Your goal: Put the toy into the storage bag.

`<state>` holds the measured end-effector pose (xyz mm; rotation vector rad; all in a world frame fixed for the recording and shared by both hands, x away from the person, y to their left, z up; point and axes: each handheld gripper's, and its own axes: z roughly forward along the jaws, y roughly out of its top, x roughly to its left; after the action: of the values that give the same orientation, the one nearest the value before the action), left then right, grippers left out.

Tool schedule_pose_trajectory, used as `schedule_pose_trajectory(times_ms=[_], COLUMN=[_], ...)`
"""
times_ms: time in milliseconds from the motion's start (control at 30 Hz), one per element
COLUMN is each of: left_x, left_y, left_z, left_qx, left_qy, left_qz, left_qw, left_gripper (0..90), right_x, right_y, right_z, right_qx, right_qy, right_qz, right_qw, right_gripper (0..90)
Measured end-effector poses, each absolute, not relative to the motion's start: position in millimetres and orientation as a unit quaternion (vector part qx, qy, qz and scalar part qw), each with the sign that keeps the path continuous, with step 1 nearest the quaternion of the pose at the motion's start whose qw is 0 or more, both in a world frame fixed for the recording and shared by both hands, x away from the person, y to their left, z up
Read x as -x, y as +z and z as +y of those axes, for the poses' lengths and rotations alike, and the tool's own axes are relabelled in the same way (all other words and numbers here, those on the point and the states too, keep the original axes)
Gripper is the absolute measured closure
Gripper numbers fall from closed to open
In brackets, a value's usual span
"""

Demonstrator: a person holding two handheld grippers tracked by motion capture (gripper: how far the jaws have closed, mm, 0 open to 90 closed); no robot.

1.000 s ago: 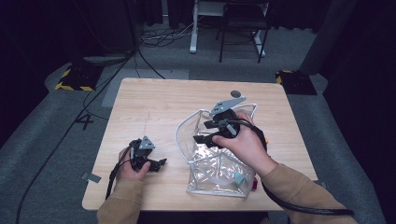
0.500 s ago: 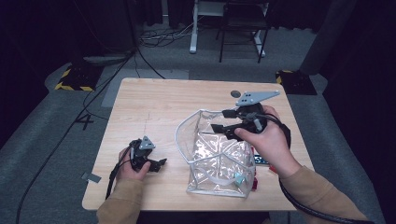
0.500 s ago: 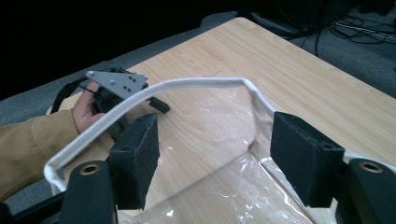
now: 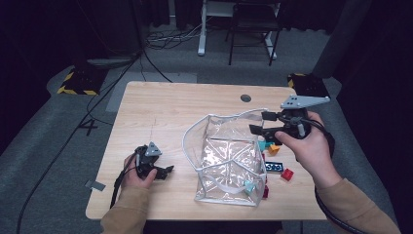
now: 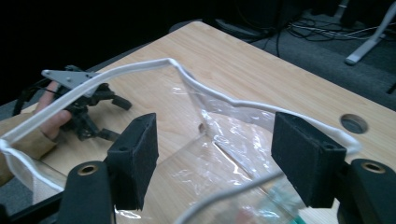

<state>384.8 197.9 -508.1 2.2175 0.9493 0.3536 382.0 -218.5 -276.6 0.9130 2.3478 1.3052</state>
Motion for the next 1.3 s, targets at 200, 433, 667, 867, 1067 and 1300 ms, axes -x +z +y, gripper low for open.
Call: schedule_pose_trajectory(times_ms=[200,433,667,867,1067,1300], left_x=[-384.9,-385.1,-385.3,-385.2,-385.2,-385.2], left_y=[-507.9,-507.7,-507.8,-507.9,-507.9,-507.9], left_z=[198.3,198.7,198.8,198.6,198.6,198.6], left_qx=[-0.855,-0.855,-0.854,-0.853,-0.853,-0.853], left_qy=[0.138,0.137,0.137,0.136,0.136,0.136], left_qz=[0.364,0.365,0.366,0.367,0.368,0.368], left_qw=[0.343,0.343,0.344,0.345,0.345,0.345], left_gripper=[13.4,13.8,14.0,14.0,14.0,14.0], right_x=[-385.0,-394.7,-406.7,-424.0,-436.9,-445.0], right_y=[-276.8,-285.7,-300.6,-339.2,-373.4,-411.4], right_z=[-245.2,-281.3,-301.0,-316.1,-322.1,-323.3], right_qx=[-0.340,-0.372,-0.392,-0.417,-0.431,-0.442], right_qy=[0.456,0.448,0.445,0.424,0.407,0.387], right_qz=[0.805,0.791,0.781,0.779,0.781,0.788], right_qw=[0.167,0.189,0.195,0.198,0.195,0.185], right_gripper=[32.5,32.0,30.3,30.1,30.1,30.1])
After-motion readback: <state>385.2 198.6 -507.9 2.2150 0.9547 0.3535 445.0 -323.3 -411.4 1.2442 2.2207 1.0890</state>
